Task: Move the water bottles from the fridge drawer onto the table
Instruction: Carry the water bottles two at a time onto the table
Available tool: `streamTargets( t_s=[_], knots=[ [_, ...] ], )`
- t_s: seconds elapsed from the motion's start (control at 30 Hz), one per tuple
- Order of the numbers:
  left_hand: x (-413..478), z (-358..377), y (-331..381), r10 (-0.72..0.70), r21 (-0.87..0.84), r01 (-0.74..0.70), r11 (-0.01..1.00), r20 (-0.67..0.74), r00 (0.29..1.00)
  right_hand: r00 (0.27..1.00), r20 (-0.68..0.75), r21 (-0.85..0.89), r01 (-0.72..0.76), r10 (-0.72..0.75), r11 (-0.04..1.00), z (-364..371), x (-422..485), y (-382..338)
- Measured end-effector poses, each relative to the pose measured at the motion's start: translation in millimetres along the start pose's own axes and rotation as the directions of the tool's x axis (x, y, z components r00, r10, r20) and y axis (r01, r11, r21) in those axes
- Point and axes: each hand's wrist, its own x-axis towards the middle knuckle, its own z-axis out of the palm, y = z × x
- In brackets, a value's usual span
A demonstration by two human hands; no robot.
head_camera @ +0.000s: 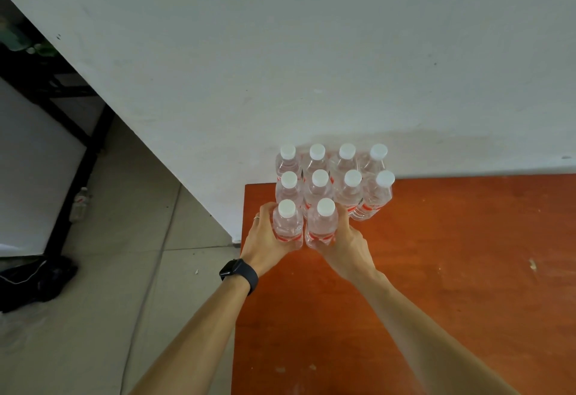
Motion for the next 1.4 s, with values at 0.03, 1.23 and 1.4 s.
streamTargets(
  t_s=[0.03, 1.23, 1.4],
  knots=[
    [-0.3, 0.0, -0.2, -0.001, 0.002, 0.001, 1.000, 0.000, 1.000, 1.000, -0.006, -0.001, 0.004, -0.004, 1.000, 0.2, -0.8, 0.2],
    [-165.2, 124.3, 115.2, 0.182, 0.361, -0.337, 0.869, 0.399, 0.898, 0.981, -0.142, -0.139, -0.150, 0.130, 0.979, -130.8, -255.9, 128.6],
    [-245.8, 223.2, 205.9, 0.368, 0.346, -0.598, 0.723, 0.541, 0.757, 0.898, -0.367, -0.107, -0.300, 0.243, 0.948, -192.6, -378.0, 198.3]
  ],
)
